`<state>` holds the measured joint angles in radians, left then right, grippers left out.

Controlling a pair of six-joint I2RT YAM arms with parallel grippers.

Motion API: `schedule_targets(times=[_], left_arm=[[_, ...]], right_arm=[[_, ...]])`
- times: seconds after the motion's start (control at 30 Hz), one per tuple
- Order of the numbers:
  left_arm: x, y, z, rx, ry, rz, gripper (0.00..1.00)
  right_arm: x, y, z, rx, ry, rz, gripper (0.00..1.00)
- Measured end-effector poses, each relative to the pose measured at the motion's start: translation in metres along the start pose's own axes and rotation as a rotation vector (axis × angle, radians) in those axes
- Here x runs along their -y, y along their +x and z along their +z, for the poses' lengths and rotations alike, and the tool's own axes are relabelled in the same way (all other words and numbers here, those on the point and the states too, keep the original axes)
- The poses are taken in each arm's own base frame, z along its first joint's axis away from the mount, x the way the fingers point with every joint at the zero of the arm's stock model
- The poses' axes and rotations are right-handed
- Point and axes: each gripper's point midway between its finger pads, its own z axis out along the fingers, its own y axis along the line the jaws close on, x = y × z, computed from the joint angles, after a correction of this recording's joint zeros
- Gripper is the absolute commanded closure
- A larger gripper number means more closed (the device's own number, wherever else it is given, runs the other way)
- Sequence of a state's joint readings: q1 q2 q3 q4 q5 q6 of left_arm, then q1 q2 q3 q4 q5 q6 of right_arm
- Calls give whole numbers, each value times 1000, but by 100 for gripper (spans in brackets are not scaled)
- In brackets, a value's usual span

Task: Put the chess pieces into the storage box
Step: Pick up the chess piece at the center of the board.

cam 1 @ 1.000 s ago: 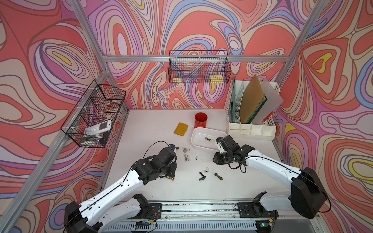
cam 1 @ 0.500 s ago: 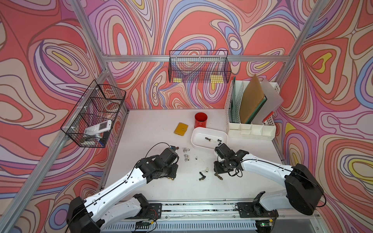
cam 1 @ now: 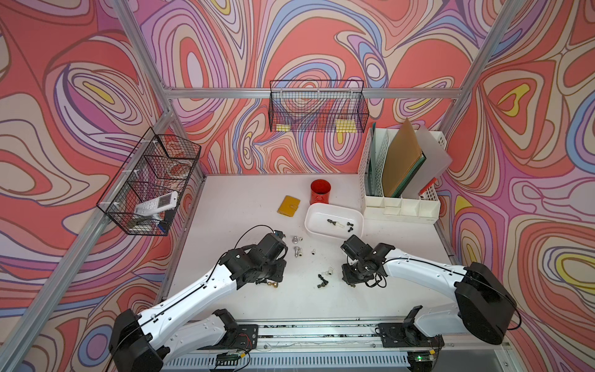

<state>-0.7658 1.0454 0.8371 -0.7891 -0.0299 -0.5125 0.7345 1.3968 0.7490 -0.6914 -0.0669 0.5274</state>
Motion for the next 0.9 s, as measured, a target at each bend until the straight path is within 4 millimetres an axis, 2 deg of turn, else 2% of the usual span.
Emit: schedule_targets(times=[0.33,0.6,0.73,0.9], left_arm=[[-1,-2,-2,13,-6,-1,65],[-5,-6,-8,50,-17,-3,65],[-8,-8,-8,61,-38,-3,65],[-10,-12,-8,70,-52,-4,65]], right_arm=[[5,7,15,-51,41,14,73],[3,7,18,-53,41,19,87],[2,5,15,-38,40,18,91],[-1,-2,-4,10,29,13,92]])
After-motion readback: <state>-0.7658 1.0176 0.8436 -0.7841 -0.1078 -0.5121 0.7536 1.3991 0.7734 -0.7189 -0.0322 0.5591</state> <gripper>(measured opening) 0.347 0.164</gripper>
